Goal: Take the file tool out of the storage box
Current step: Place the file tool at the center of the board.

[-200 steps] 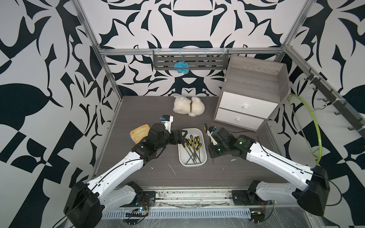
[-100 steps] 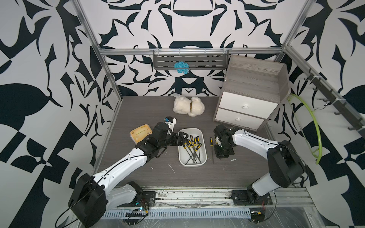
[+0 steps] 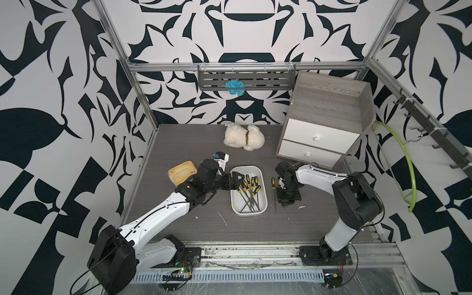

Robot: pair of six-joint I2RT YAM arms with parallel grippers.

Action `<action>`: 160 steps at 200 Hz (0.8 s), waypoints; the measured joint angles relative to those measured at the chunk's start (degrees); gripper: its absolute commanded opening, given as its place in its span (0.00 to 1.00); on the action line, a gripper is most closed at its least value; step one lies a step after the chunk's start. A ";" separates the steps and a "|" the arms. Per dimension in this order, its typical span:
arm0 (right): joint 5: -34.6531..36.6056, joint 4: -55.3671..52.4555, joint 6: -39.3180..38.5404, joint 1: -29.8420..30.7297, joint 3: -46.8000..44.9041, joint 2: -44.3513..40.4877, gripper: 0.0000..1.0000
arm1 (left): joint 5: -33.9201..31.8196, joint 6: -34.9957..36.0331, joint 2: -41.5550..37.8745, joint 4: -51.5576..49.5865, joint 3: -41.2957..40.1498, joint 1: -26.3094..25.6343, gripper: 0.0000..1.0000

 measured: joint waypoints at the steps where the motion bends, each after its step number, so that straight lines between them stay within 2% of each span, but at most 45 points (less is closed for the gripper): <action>1: 0.00 0.00 0.00 0.00 0.00 0.00 0.00 | 0.00 0.00 -0.02 0.02 0.00 0.00 0.83; 22: -0.02 0.24 -0.04 -0.20 0.00 -0.11 0.02 | 0.00 0.00 0.00 0.00 0.00 0.00 0.83; 36: -0.04 0.37 -0.13 -0.55 -0.11 -0.09 0.07 | 0.00 0.00 0.00 0.00 0.00 -0.02 0.83; 97: -0.72 0.70 -0.50 -1.29 -0.42 0.28 0.09 | 0.00 0.00 -0.02 -0.02 0.04 -0.15 0.83; 160: -1.33 0.70 -1.73 -1.55 -0.42 0.26 0.22 | 0.00 -0.02 0.07 -0.02 0.07 -0.33 0.83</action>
